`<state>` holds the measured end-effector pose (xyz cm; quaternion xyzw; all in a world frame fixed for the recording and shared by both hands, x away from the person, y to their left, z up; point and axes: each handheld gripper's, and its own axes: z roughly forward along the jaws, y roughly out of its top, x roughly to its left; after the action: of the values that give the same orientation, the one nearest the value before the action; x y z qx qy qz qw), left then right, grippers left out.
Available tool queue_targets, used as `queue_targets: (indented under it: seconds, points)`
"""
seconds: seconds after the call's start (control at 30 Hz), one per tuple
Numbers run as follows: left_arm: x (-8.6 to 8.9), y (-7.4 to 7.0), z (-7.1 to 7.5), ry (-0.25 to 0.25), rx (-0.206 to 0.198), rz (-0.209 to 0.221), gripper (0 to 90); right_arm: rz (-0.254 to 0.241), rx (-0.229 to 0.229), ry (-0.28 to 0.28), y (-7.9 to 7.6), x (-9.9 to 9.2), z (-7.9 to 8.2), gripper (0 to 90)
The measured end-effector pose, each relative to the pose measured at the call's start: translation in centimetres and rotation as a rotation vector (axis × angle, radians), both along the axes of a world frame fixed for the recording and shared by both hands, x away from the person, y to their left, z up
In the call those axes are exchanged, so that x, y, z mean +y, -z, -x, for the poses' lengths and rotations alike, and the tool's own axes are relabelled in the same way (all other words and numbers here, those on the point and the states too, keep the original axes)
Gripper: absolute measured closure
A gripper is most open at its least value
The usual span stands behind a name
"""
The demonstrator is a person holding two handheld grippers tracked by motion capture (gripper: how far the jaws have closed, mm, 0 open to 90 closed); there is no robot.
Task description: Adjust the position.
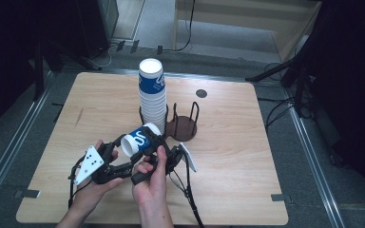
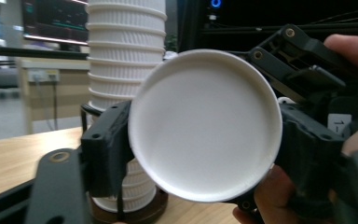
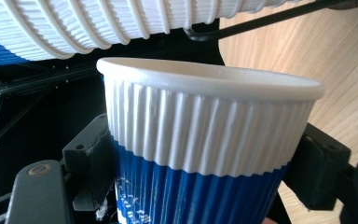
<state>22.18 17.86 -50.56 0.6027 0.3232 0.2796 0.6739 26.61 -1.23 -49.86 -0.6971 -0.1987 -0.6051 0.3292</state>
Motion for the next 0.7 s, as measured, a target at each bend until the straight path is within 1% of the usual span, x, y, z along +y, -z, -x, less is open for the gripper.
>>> queue_targets:
  seconds: [0.03,0.07,0.13,0.17,0.2,0.27,0.3,0.33,0.4,0.47,0.5,0.53,0.57,0.7]
  points:
    - [0.1,-0.1,0.0,0.003,0.009,0.001,12.8,0.001,-0.009,0.008,0.0,-0.1,-0.1,20.7]
    - [0.2,-0.2,0.1,0.002,0.017,0.012,11.8,-0.003,-0.011,0.011,0.0,-0.1,-0.1,20.7]
    - [0.4,-0.3,0.0,0.001,0.031,0.035,10.7,0.015,-0.022,0.02,0.0,-0.3,-0.2,20.9]
    - [0.6,-0.4,0.0,-0.006,0.035,0.036,10.5,0.018,-0.031,0.028,0.0,-0.4,-0.3,21.0]
    - [0.6,-0.4,0.0,-0.015,0.037,0.036,10.3,0.03,-0.039,0.032,-0.1,-0.4,-0.3,21.0]
    - [0.7,-0.4,0.0,-0.031,0.037,0.02,8.3,0.06,-0.069,0.048,-0.2,-0.6,-0.4,21.2]
    - [0.7,-0.4,0.0,-0.032,0.038,0.014,8.0,0.061,-0.081,0.063,-0.3,-0.6,-0.4,21.3]
    - [0.8,-0.4,0.1,-0.028,0.041,0.009,8.0,0.075,-0.094,0.065,-0.4,-0.7,-0.4,21.3]
    - [0.7,-0.4,0.1,-0.02,0.057,0.006,8.0,0.089,-0.118,0.08,-0.7,-1.0,-0.3,21.3]
    - [0.7,-0.4,0.1,-0.01,0.069,0.01,8.0,0.12,-0.143,0.105,-1.0,-1.3,-0.3,21.3]
    - [0.7,-0.4,0.1,-0.006,0.073,0.01,8.0,0.14,-0.163,0.114,-1.0,-1.4,-0.3,21.3]
    - [0.7,-0.4,0.1,-0.005,0.076,0.01,8.0,0.156,-0.17,0.118,-1.2,-1.5,-0.2,21.3]
    - [0.7,-0.4,0.0,-0.007,0.078,0.011,8.0,0.183,-0.182,0.13,-1.3,-1.7,-0.2,21.3]
    - [0.8,-0.4,0.0,-0.005,0.089,0.023,8.0,0.241,-0.226,0.144,-1.7,-2.1,-0.2,21.3]
